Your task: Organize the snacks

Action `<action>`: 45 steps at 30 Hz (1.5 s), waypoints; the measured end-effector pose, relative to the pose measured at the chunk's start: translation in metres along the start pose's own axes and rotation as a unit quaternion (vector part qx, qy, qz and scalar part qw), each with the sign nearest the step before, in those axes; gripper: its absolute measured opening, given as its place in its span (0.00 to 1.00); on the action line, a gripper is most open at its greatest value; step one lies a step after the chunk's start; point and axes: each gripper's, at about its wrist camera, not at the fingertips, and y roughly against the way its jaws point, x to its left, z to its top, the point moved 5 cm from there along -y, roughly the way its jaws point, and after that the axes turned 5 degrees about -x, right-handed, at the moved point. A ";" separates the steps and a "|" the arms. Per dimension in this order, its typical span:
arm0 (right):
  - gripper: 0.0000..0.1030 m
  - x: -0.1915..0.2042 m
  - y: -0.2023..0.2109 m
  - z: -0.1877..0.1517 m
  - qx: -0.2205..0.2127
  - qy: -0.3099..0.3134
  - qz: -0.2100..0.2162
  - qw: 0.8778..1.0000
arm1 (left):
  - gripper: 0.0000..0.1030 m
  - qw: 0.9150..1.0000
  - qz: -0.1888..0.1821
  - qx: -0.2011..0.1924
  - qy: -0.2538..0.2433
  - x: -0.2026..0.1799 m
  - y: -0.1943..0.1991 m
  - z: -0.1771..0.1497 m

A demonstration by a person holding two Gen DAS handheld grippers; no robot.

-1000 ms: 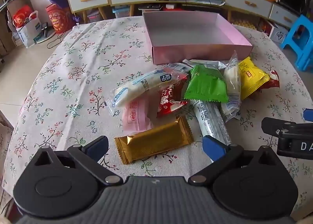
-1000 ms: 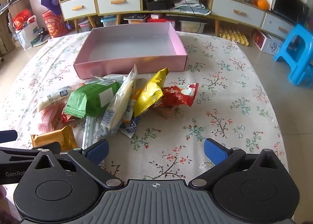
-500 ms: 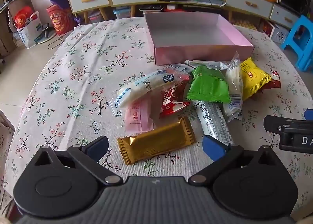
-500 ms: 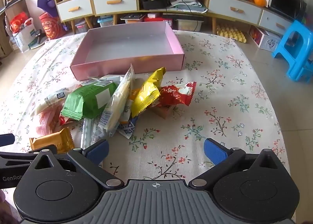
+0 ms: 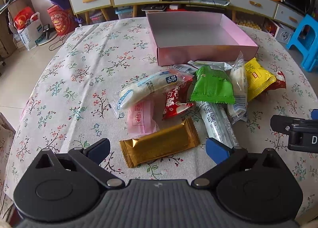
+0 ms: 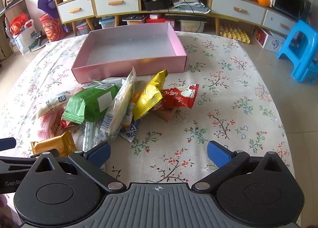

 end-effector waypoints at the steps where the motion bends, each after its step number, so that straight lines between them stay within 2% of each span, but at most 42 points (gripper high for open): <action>1: 1.00 0.000 0.000 0.000 0.000 0.000 0.000 1.000 | 1.00 1.000 0.000 0.000 0.000 0.000 0.000 0.000; 45: 1.00 -0.001 -0.001 0.001 0.001 -0.003 0.000 1.000 | 1.00 1.000 -0.002 -0.007 0.000 0.001 0.002 0.001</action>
